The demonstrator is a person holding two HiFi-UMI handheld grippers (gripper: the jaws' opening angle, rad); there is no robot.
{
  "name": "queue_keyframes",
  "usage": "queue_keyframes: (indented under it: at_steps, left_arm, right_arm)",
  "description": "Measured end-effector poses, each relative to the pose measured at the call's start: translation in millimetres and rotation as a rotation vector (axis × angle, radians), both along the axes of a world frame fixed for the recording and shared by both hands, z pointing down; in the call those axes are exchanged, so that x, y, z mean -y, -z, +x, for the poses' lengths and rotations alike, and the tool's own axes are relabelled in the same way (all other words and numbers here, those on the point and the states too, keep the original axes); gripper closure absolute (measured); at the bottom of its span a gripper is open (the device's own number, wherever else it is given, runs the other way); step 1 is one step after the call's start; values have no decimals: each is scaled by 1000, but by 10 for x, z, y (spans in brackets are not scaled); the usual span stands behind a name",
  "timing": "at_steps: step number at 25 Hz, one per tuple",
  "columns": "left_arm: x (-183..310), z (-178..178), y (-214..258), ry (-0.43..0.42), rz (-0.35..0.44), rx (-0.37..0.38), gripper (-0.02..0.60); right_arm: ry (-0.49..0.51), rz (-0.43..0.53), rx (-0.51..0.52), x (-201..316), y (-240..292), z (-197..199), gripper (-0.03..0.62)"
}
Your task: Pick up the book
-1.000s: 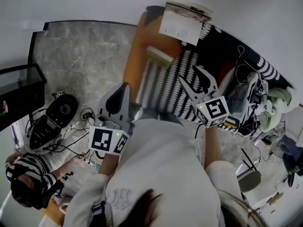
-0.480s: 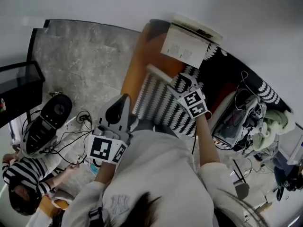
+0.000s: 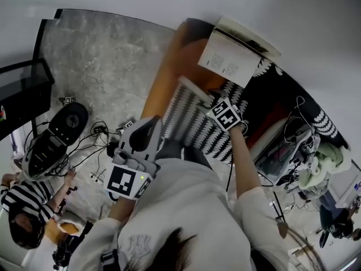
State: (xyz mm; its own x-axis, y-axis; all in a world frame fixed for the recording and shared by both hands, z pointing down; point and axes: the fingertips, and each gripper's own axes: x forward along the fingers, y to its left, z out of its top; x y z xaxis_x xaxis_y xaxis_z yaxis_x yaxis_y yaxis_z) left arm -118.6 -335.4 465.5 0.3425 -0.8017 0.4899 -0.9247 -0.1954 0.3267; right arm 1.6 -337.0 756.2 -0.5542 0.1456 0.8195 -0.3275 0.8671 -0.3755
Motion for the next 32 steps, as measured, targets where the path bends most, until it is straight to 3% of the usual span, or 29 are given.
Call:
queue_keyframes:
  at_steps: [8,12,16,24,32]
  left_arm:
    - [42,-20,-4,10,-29,18,572]
    - [68,-28,-9,11,-30,20,572]
    - [43,-40,-21,17,-40,22,572]
    - [44,-4,-9,13,-39,21,572]
    - [-2,33,142,2,19,2,572]
  right_arm:
    - [-42,-56,-75,-103,-423,-10,296]
    - [-13,-50,-91,-107,-524,-74,298]
    - [-36,-10,-116,-43,-580,-69,416]
    - [-1,18,-137,-25,-555,-68,439]
    - [-116,-54,-82,-105,-280,20,444]
